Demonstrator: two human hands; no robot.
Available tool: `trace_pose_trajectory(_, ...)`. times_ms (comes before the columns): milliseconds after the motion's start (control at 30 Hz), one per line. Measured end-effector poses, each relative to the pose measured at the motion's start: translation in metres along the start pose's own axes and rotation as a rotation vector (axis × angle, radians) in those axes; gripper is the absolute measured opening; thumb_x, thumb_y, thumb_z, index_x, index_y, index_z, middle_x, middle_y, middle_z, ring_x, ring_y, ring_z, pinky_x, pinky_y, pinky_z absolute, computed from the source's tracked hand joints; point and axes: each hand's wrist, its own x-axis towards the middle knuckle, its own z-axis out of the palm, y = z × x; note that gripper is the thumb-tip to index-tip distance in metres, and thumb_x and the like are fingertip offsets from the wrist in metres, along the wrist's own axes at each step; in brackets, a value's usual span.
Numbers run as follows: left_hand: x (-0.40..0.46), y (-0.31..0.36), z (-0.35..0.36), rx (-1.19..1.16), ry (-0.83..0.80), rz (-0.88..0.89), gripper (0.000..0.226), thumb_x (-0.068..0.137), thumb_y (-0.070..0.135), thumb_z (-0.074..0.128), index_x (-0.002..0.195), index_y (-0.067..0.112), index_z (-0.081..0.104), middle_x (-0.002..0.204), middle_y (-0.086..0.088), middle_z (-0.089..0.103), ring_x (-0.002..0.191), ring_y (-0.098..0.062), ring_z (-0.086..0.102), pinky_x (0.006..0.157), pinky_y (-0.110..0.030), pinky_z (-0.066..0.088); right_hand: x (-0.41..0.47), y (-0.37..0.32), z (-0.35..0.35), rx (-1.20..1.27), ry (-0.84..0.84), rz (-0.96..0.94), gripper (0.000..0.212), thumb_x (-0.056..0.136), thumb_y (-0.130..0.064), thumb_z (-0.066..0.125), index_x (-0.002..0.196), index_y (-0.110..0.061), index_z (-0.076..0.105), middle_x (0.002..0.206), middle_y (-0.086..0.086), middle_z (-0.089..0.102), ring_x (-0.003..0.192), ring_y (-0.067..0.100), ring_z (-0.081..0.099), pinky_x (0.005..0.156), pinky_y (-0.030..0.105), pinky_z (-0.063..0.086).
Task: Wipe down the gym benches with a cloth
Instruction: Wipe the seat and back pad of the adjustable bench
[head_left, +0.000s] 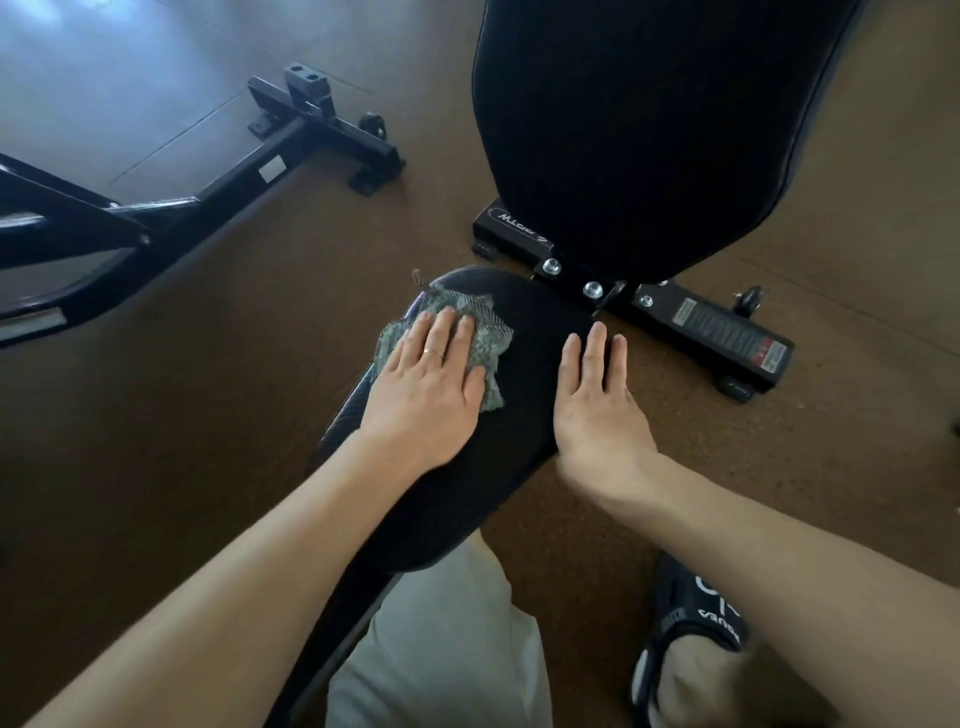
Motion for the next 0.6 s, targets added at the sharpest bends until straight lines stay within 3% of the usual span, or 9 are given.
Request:
trace_pose_trajectory(167, -0.049, -0.001, 0.011, 0.1, 0.008, 0.073, 0.065, 0.108, 0.051, 0.014, 0.165, 0.026, -0.003, 0.173, 0.003, -0.01, 0.158, -0.016, -0.016, 0.123, -0.03, -0.014, 0.0, -0.002, 0.003, 0.03, 0.016, 0.009, 0.119, 0.085, 0.003, 0.069, 0.156, -0.005, -0.027, 0.161, 0.021, -0.037, 0.153, 0.043, -0.023, 0.126, 0.044, 0.025)
trace_pose_trajectory(400, 0.062, 0.01, 0.004, 0.034, 0.03, 0.029, 0.065, 0.108, 0.05, 0.017, 0.165, 0.025, 0.002, 0.173, -0.001, -0.002, 0.159, -0.021, -0.008, 0.128, -0.038, -0.003, 0.002, -0.001, 0.007, 0.075, 0.022, -0.011, 0.123, 0.087, -0.014, 0.076, 0.157, -0.006, -0.025, 0.161, 0.019, -0.038, 0.151, 0.044, -0.028, 0.126, 0.048, 0.022)
trace_pose_trajectory(600, 0.117, 0.017, -0.008, 0.028, 0.058, 0.069, 0.053, 0.107, 0.05, 0.024, 0.153, 0.026, 0.032, 0.159, -0.005, 0.036, 0.149, -0.031, 0.027, 0.122, -0.042, 0.02, 0.004, -0.002, 0.009, 0.088, 0.057, -0.008, 0.124, 0.085, -0.011, 0.077, 0.158, -0.007, -0.024, 0.162, 0.017, -0.037, 0.151, 0.044, -0.027, 0.125, 0.048, 0.025)
